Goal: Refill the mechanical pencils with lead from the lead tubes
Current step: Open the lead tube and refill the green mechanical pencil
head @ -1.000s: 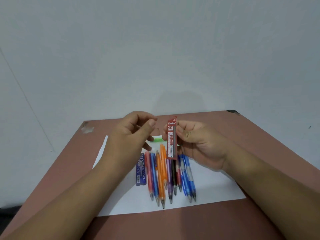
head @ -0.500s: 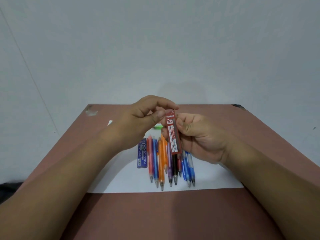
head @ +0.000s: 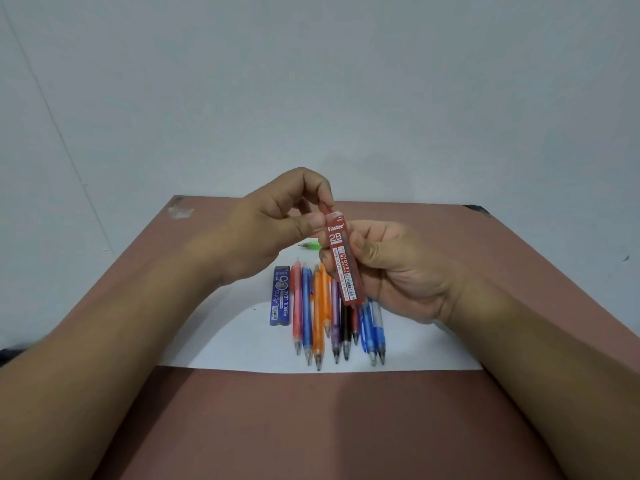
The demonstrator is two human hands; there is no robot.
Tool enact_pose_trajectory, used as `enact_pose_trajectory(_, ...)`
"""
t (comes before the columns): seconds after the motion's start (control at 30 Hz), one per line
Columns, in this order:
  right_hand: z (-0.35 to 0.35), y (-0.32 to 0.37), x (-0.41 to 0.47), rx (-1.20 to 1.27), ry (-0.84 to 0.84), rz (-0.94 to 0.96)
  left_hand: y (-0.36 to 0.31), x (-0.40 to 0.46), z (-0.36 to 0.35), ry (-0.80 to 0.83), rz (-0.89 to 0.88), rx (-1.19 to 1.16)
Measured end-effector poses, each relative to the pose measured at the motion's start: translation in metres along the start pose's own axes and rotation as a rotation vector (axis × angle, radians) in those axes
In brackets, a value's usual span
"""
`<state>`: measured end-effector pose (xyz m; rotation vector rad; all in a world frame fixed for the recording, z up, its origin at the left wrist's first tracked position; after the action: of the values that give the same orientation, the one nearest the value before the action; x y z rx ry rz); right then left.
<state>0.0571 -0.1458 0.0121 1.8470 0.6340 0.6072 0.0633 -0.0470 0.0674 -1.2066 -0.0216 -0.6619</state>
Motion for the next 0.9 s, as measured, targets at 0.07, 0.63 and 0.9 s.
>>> enact_pose_trajectory(0.07, 0.001, 0.001, 0.0, 0.003, 0.003, 0.011, 0.0, 0.0, 0.003, -0.028, -0.015, 0.012)
enact_pose_trajectory(0.63, 0.027, 0.088, -0.027, -1.37, -0.525, 0.558, 0.038, -0.023, -0.04, -0.128, 0.649, -0.98)
enact_pose_trajectory(0.9, 0.001, 0.082, -0.022, -1.844, -0.362, 0.682, 0.042, -0.03, -0.045, -0.077, 0.725, -1.056)
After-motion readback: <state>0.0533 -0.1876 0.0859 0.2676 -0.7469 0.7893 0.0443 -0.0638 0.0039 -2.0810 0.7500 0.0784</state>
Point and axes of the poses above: each hand's wrist, its own x-axis towards the middle knuckle, its own z-axis out of the back of the hand, y = z × x, the point moved 10 cm from there along x, towards the middle knuckle, and after that the axes turned 3 degrees about z, right-handed, at the moved point
